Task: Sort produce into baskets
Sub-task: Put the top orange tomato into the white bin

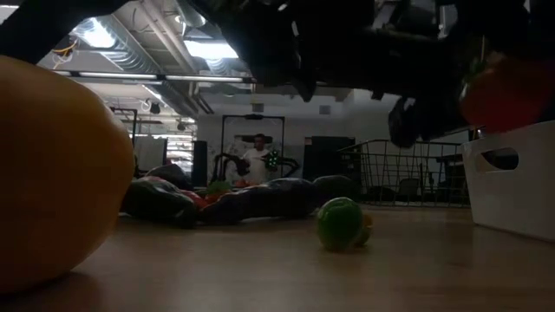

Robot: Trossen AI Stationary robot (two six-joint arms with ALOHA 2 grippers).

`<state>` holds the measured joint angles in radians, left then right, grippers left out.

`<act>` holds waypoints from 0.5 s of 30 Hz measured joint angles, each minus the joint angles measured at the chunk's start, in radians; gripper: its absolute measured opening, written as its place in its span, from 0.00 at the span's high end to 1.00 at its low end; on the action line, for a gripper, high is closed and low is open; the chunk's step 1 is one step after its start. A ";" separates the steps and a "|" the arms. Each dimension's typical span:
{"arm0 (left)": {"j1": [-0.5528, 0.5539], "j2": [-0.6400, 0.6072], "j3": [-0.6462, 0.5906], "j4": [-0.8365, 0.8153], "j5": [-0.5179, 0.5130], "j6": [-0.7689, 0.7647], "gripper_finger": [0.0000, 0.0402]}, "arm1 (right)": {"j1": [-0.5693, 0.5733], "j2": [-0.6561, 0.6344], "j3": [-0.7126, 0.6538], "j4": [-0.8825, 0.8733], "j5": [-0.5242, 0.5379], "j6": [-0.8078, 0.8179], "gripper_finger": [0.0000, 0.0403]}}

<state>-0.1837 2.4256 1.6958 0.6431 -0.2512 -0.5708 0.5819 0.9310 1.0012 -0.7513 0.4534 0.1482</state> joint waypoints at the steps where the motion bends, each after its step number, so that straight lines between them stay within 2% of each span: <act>1: 0.000 0.000 0.000 -0.008 0.000 -0.019 0.12 | 0.000 0.000 0.000 0.000 0.000 0.000 0.11; 15: 0.008 -0.001 0.000 -0.033 0.000 -0.034 0.11 | 0.000 0.000 0.000 0.000 0.000 0.000 0.11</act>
<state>-0.1754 2.4245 1.6962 0.6101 -0.2512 -0.6048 0.5819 0.9310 1.0012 -0.7509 0.4530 0.1482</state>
